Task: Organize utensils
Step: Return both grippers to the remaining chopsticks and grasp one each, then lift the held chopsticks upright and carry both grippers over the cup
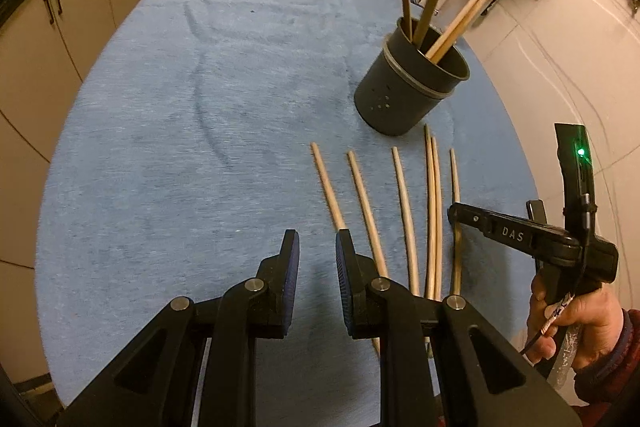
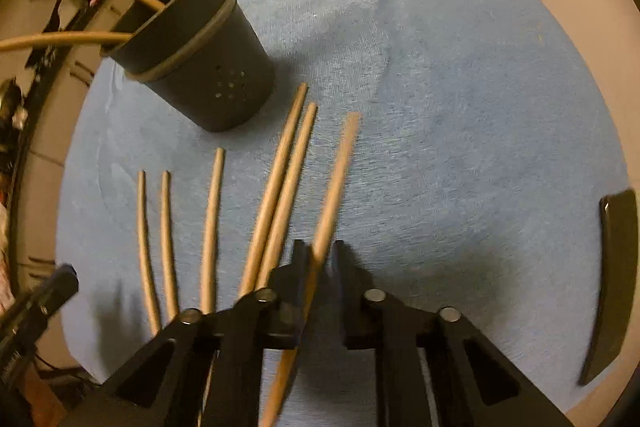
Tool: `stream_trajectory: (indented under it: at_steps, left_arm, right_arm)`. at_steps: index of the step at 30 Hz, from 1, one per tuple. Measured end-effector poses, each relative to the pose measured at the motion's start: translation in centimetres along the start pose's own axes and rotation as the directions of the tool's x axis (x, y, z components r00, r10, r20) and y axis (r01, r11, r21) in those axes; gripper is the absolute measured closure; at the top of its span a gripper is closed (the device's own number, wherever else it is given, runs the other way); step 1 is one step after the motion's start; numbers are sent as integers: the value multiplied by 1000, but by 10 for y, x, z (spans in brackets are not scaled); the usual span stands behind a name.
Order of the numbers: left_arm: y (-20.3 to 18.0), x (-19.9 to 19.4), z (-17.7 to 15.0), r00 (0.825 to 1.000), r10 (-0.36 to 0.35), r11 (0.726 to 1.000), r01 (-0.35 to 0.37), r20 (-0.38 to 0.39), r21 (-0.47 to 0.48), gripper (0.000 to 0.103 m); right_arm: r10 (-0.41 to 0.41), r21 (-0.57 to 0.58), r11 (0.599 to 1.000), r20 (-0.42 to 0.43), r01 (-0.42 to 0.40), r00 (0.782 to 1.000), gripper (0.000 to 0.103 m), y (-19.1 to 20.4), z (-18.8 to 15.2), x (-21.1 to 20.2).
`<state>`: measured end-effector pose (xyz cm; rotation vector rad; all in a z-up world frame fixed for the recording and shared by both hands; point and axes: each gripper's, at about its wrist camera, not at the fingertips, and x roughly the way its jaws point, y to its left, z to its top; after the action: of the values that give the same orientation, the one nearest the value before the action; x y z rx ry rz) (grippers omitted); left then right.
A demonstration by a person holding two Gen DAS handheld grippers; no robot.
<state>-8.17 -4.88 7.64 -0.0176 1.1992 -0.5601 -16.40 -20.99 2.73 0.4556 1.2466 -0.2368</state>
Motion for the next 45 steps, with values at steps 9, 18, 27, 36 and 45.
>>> stream_trajectory:
  at_steps: [9, 18, 27, 36, 45]
  left_arm:
    - [-20, 36, 22, 998, 28, 999, -27, -53, 20, 75]
    - [-20, 70, 28, 989, 107, 994, -107, -102, 3, 75]
    - [-28, 75, 26, 985, 156, 988, -154, -68, 31, 97]
    - [-15, 26, 28, 995, 55, 998, -54, 86, -14, 97]
    - [-26, -21, 31, 974, 20, 1000, -21, 224, 3, 97]
  right_arm:
    - [-14, 31, 999, -23, 14, 1000, 92, -48, 10, -10]
    - [46, 111, 993, -34, -42, 998, 77, -86, 33, -12]
    - [30, 67, 997, -63, -26, 998, 79, -62, 51, 3]
    - [110, 48, 993, 32, -112, 993, 97, -56, 37, -25]
    - [181, -23, 983, 240, -181, 954, 97, -26, 15, -87]
